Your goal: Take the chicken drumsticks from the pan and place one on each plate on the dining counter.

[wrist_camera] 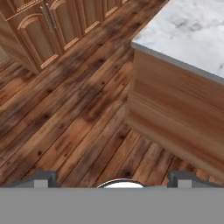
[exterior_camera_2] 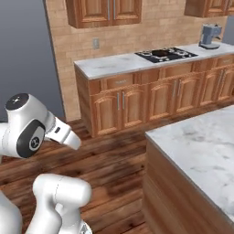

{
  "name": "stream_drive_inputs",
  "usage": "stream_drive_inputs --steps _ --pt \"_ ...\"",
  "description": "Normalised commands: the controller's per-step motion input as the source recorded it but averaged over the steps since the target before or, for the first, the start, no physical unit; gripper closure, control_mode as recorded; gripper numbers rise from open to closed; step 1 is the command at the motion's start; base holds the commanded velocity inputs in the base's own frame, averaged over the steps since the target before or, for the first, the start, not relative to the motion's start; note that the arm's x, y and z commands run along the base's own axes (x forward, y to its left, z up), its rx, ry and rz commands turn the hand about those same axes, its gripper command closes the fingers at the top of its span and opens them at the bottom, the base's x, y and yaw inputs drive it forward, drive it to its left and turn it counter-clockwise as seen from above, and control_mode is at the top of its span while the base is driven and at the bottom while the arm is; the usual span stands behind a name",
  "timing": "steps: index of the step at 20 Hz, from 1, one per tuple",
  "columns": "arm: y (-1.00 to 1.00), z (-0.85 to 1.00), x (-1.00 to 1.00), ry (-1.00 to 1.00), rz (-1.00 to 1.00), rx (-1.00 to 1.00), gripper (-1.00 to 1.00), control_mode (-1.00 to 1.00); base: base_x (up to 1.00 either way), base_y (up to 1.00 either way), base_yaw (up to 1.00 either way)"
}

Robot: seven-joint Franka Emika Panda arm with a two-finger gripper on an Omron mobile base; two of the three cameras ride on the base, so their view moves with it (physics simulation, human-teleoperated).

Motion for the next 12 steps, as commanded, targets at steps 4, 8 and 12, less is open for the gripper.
stream_drive_inputs --steps 4,8,12 --pt "0.0 0.0 0.0 0.0 0.0 0.0 -1.0 1.0 1.0 0.37 -0.15" --pt "0.0 0.0 0.0 0.0 0.0 0.0 -1.0 1.0 1.0 0.13 -0.02" --pt "0.0 0.0 0.0 0.0 0.0 0.0 -1.0 1.0 1.0 -0.2 0.13"
